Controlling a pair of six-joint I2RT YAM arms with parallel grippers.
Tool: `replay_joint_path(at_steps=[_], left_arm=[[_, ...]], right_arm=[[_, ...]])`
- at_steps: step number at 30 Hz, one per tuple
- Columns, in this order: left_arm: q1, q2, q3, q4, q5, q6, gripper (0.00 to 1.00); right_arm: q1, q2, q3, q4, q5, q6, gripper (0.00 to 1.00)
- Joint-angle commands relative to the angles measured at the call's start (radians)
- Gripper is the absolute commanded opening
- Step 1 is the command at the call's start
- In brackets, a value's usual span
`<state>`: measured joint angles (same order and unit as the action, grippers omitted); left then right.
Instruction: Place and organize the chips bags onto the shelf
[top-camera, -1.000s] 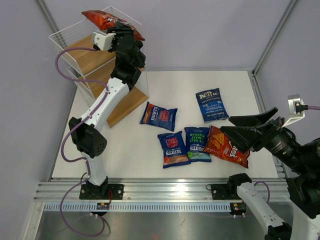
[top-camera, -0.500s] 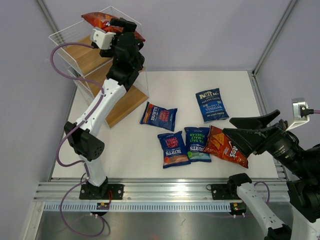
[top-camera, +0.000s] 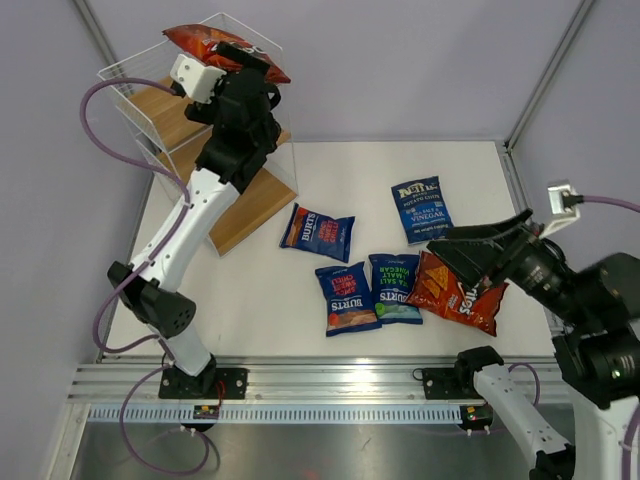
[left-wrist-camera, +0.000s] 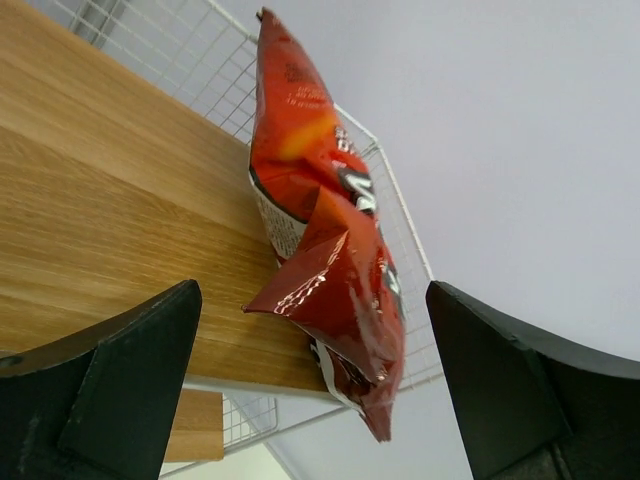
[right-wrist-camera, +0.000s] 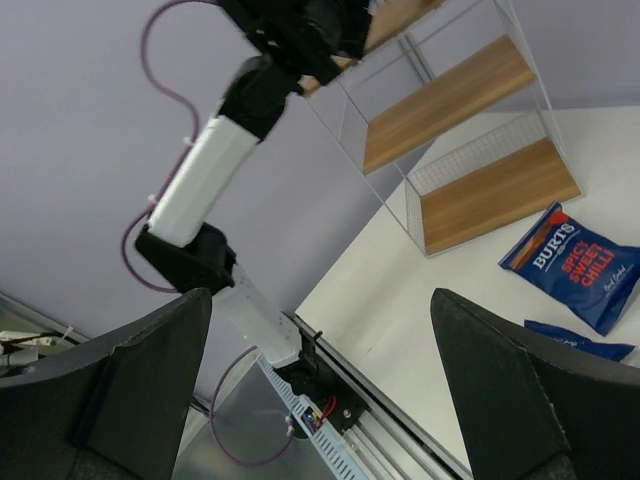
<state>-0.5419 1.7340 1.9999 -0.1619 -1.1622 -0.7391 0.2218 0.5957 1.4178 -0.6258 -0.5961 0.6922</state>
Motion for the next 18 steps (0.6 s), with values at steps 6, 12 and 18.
replay_joint_path(at_steps=[6, 12, 18], left_arm=[[-0.013, -0.2, -0.078, 0.128, 0.139, 0.098, 0.99], [-0.065, -0.411, -0.234, -0.027, 0.468, 0.098, 0.99], [-0.147, -0.732, -0.771, -0.075, 0.889, 0.029, 0.99]], right_arm=[[0.007, 0.2, -0.275, 0.101, -0.004, -0.082, 0.99], [0.008, 0.289, -0.416, 0.144, 0.216, -0.129, 1.0], [0.005, 0.368, -0.503, 0.143, 0.483, -0.069, 1.0]])
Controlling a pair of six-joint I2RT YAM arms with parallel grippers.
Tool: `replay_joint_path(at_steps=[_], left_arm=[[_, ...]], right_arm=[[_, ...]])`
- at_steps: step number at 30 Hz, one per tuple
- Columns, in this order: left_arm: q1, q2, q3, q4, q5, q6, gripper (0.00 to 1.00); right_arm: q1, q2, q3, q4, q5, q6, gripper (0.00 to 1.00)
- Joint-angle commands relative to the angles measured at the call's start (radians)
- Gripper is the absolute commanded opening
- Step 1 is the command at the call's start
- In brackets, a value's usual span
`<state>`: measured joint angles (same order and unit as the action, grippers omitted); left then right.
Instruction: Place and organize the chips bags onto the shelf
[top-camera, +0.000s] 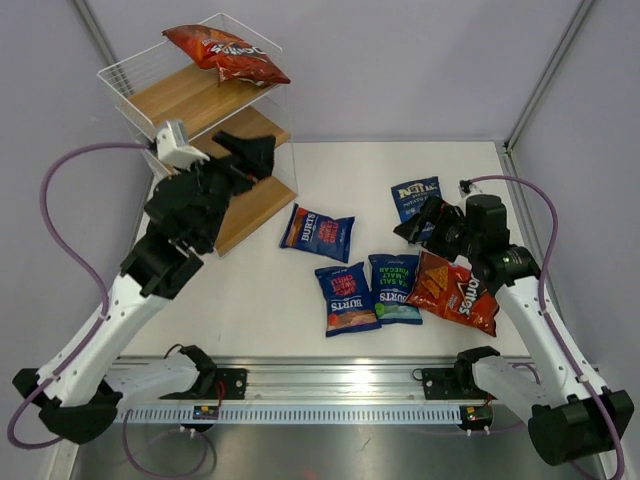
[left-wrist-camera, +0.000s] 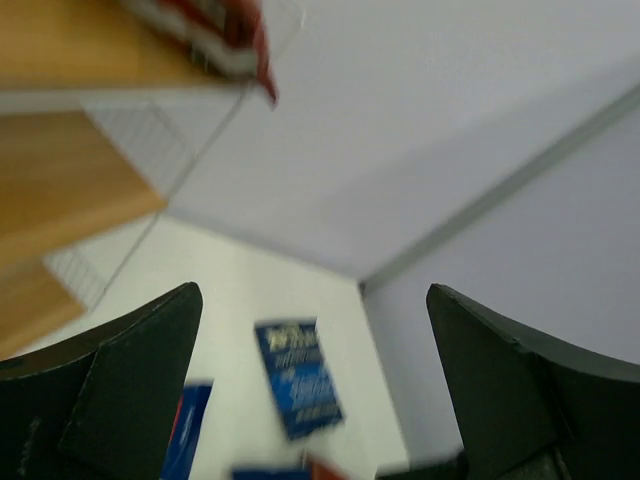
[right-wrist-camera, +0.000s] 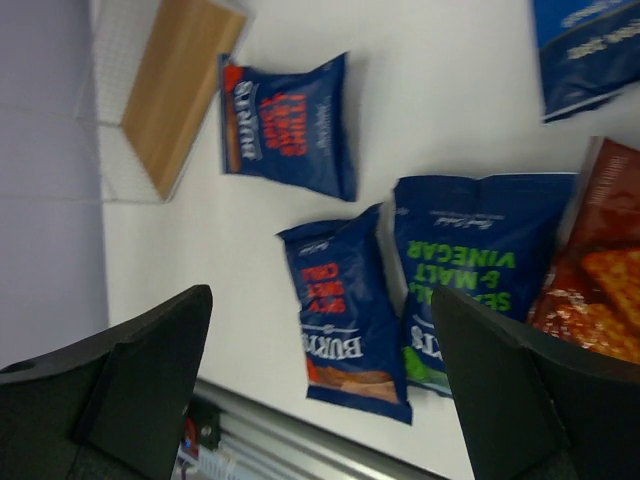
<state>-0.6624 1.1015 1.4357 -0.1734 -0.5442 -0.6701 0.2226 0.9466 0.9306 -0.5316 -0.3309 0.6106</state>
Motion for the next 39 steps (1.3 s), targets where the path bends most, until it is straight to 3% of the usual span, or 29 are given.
replay_joint_path(at_steps=[1, 2, 6, 10, 15, 19, 21, 24, 25, 27, 35, 39], left_arm=[[-0.038, -0.132, -0.256, -0.086, 0.28, -0.057, 0.99], [-0.049, -0.155, -0.305, -0.107, 0.291, -0.063, 0.99], [-0.136, -0.225, -0.411, -0.271, 0.371, -0.065, 0.99], [-0.241, -0.253, -0.382, -0.455, 0.402, 0.001, 0.99], [-0.276, -0.319, -0.389, -0.638, 0.414, 0.09, 0.99], [-0.276, -0.419, -0.44, -0.644, 0.437, 0.167, 0.99], [-0.276, -0.439, -0.469, -0.624, 0.452, 0.188, 0.99], [-0.276, -0.48, -0.526, -0.58, 0.469, 0.222, 0.99], [-0.276, -0.492, -0.541, -0.568, 0.469, 0.239, 0.99], [-0.276, -0.528, -0.586, -0.543, 0.445, 0.248, 0.99], [-0.275, -0.58, -0.607, -0.512, 0.423, 0.218, 0.99], [-0.276, -0.49, -0.627, -0.356, 0.597, 0.155, 0.99]], right_arm=[[0.003, 0.021, -0.022, 0.018, 0.277, 0.014, 0.99], [0.003, 0.033, -0.029, 0.009, 0.379, 0.017, 0.99], [-0.069, 0.072, -0.068, 0.024, 0.408, 0.044, 1.0], [-0.464, 0.066, -0.194, 0.059, 0.26, 0.145, 1.0], [-0.523, -0.022, -0.164, -0.051, 0.351, 0.115, 0.99], [-0.532, -0.072, -0.116, -0.185, 0.588, 0.066, 0.99], [-0.561, -0.1, -0.122, -0.231, 0.628, 0.072, 0.99], [-0.633, -0.118, -0.176, -0.206, 0.561, 0.071, 0.99], [-0.655, -0.08, -0.18, -0.2, 0.465, 0.057, 0.99], [-0.704, -0.037, -0.185, -0.2, 0.414, 0.038, 0.99], [-0.769, -0.049, -0.193, -0.208, 0.401, 0.031, 1.0], [-0.769, -0.121, -0.177, -0.237, 0.438, 0.052, 1.0]])
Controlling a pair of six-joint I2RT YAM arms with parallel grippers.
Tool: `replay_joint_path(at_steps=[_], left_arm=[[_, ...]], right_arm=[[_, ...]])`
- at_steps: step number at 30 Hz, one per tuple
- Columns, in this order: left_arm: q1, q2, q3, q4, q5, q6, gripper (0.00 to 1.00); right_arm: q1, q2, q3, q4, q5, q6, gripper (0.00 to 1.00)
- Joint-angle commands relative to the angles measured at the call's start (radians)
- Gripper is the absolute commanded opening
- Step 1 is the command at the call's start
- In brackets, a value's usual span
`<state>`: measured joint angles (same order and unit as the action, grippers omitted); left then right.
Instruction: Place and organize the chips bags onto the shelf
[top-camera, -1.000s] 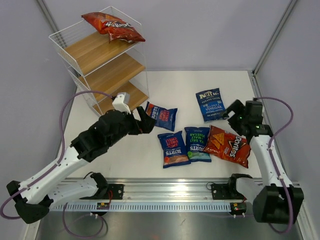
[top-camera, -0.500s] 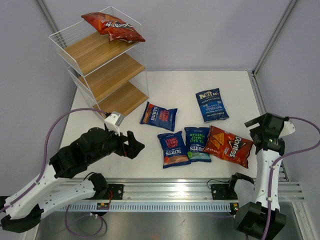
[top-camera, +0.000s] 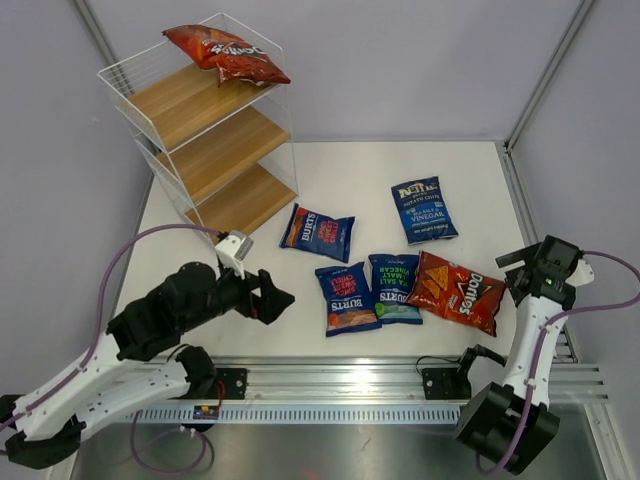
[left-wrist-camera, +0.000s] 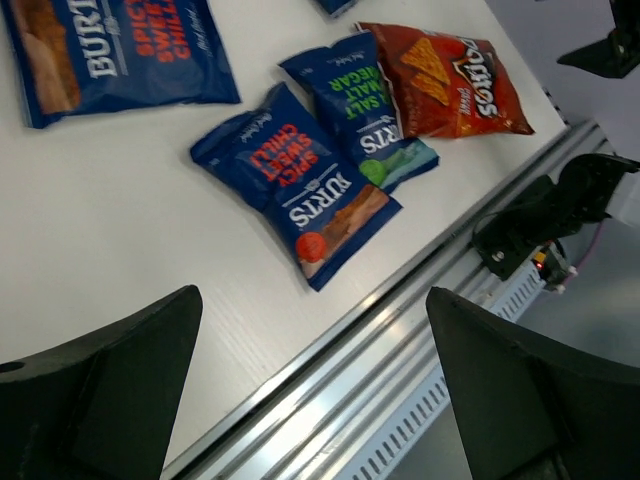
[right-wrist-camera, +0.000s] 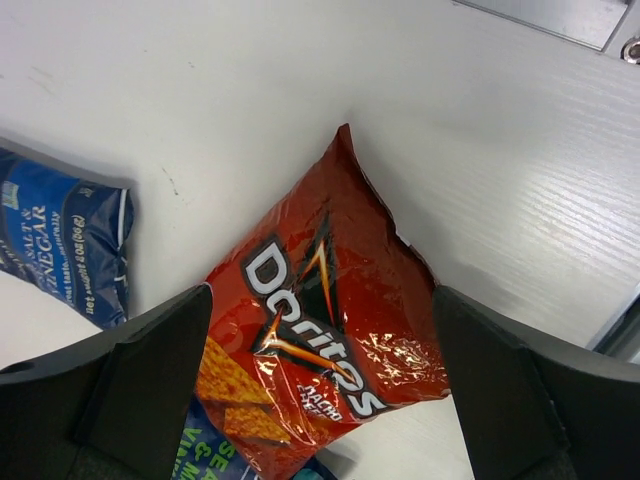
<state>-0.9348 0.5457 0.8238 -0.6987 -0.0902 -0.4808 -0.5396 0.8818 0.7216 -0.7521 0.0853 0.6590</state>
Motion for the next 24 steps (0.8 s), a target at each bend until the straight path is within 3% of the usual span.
replay_joint_path(at_steps=[1, 6, 11, 18, 24], left_arm=[[-0.004, 0.141, -0.018, 0.209, 0.161, -0.059, 0.99], [-0.027, 0.432, 0.056, 0.494, 0.302, -0.085, 0.99], [-0.111, 0.812, 0.275, 0.692, 0.316, -0.113, 0.99], [-0.22, 1.272, 0.685, 0.565, 0.1, -0.075, 0.99], [-0.229, 1.428, 0.759, 0.535, 0.009, -0.125, 0.99]], right_arm=[[-0.005, -0.091, 0.035, -0.019, 0.039, 0.007, 0.99], [-0.006, -0.141, 0.119, -0.081, 0.016, -0.004, 0.99], [-0.005, -0.234, 0.22, -0.163, -0.038, -0.009, 0.99], [0.026, -0.326, 0.329, -0.222, -0.079, 0.004, 0.99], [0.104, -0.334, 0.397, -0.225, 0.026, -0.041, 1.0]])
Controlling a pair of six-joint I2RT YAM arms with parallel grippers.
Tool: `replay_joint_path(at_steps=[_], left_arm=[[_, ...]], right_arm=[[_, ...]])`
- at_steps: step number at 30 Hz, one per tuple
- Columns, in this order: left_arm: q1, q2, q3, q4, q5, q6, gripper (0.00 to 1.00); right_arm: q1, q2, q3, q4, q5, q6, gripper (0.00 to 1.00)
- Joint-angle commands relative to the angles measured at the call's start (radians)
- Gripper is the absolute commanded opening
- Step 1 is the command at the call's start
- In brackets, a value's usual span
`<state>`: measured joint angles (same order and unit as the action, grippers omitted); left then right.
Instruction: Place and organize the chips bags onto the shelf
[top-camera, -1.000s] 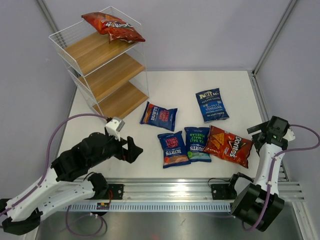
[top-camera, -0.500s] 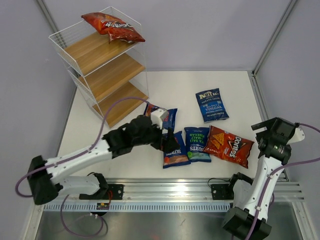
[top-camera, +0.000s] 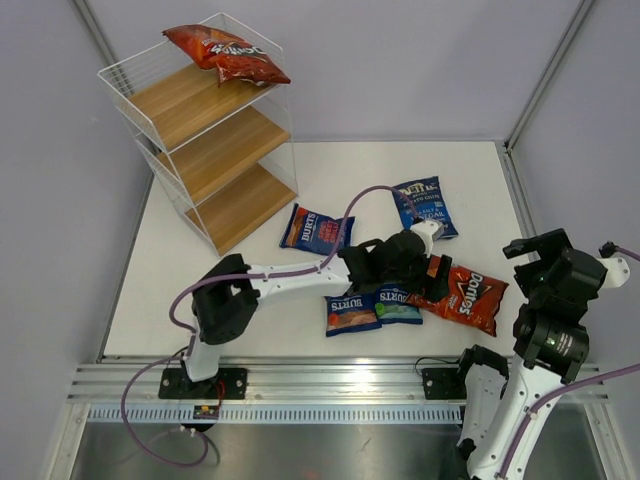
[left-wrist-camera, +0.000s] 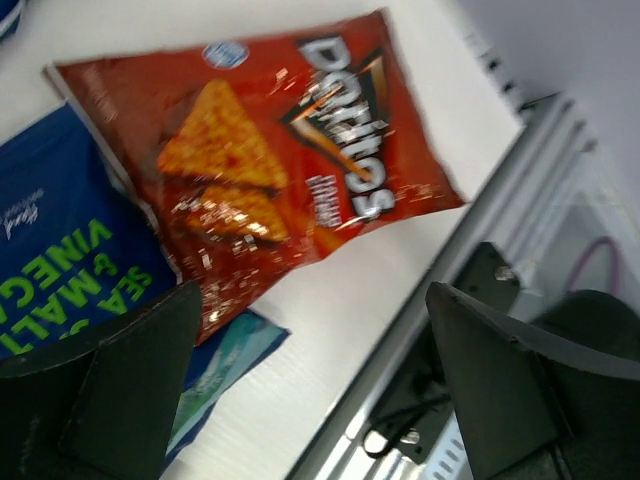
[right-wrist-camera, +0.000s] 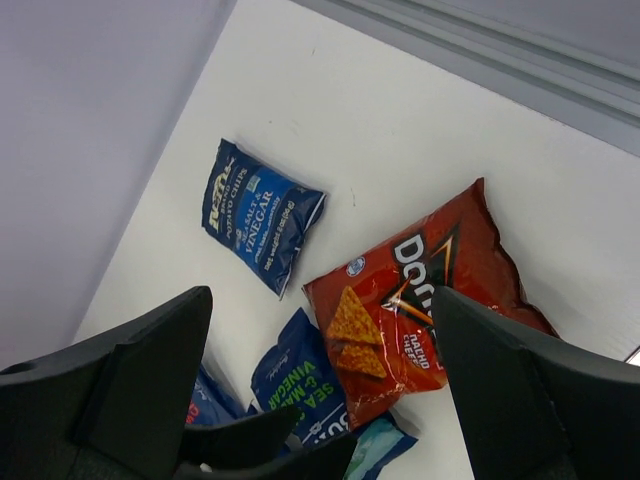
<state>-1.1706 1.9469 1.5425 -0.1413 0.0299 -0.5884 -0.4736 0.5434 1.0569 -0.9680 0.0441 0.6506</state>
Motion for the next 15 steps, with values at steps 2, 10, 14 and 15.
replay_joint_path(at_steps=[2, 10, 14, 15], left_arm=[[0.008, 0.043, 0.059, -0.032, -0.124, -0.022, 0.99], [0.003, 0.09, 0.077, -0.046, -0.148, -0.071, 0.99], [0.025, -0.072, -0.074, 0.037, -0.187, -0.091, 0.99], [0.031, -0.095, -0.119, 0.046, -0.182, -0.1, 0.99]], right_arm=[[0.076, 0.0, 0.087, -0.012, 0.106, -0.051, 0.99], [0.179, 0.004, -0.029, 0.058, 0.172, -0.137, 1.0], [0.179, 0.151, -0.04, 0.063, -0.007, -0.117, 0.99], [0.179, 0.191, -0.046, 0.071, -0.035, -0.106, 1.0]])
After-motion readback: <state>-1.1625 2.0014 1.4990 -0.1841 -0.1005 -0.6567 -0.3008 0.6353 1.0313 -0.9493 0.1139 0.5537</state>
